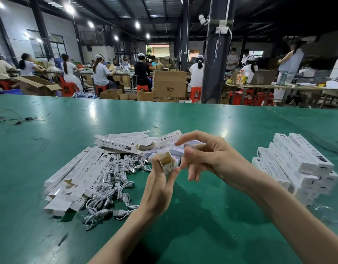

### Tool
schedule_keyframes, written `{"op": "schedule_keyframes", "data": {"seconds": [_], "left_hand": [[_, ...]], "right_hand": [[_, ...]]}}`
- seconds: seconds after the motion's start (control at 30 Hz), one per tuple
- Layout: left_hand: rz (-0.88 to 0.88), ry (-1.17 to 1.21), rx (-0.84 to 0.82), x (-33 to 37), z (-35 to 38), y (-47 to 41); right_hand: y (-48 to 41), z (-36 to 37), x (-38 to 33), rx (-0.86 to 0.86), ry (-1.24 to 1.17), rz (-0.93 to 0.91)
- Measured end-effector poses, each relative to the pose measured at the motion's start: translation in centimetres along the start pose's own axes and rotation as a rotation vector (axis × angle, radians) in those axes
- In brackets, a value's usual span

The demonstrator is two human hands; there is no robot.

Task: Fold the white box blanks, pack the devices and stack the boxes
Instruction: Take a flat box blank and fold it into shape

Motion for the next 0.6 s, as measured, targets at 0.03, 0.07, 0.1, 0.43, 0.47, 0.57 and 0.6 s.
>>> {"op": "schedule_keyframes", "data": {"seconds": [0.03, 0.07, 0.1, 0.43, 0.47, 0.57, 0.6], "left_hand": [[-0.004, 0.009, -0.001, 0.0, -0.1, 0.0], [-0.009, 0.015, -0.004, -0.1, -0.1, 0.0], [-0.018, 0.021, -0.005, -0.1, 0.0, 0.0], [0.218, -0.215, 0.159, 3.9, -1.2, -0.1], [0.268, -0.251, 0.163, 4.2, -1.2, 0.0], [0.314, -0.255, 0.103, 4.5, -1.1, -0.1], [0.345, -0.259, 0.089, 4.6, -1.0, -0.1]], "right_hand": [[0.0, 0.0, 0.1, 0.004, -0.002, -0.010], [0.0, 0.1, 0.1, 0.000, -0.003, -0.013], [-0.1, 0.1, 0.2, -0.004, 0.002, -0.015], [0.0, -0.9, -0.4, 0.186, 0.060, -0.114], [0.0, -0.9, -0.5, 0.196, 0.069, -0.126], [0.0, -0.6, -0.9, 0.228, 0.094, -0.172], [0.1, -0.5, -1.2, 0.235, 0.109, -0.182]]}}
Point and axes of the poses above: each hand's wrist, its own y-axis away from the middle knuckle, its own z-axis out of the palm, x = y × z, the point moved 8 cm from there along -y, towards the middle knuckle, and after that the axes turned 10 degrees about -x, right-handed, at the moved point
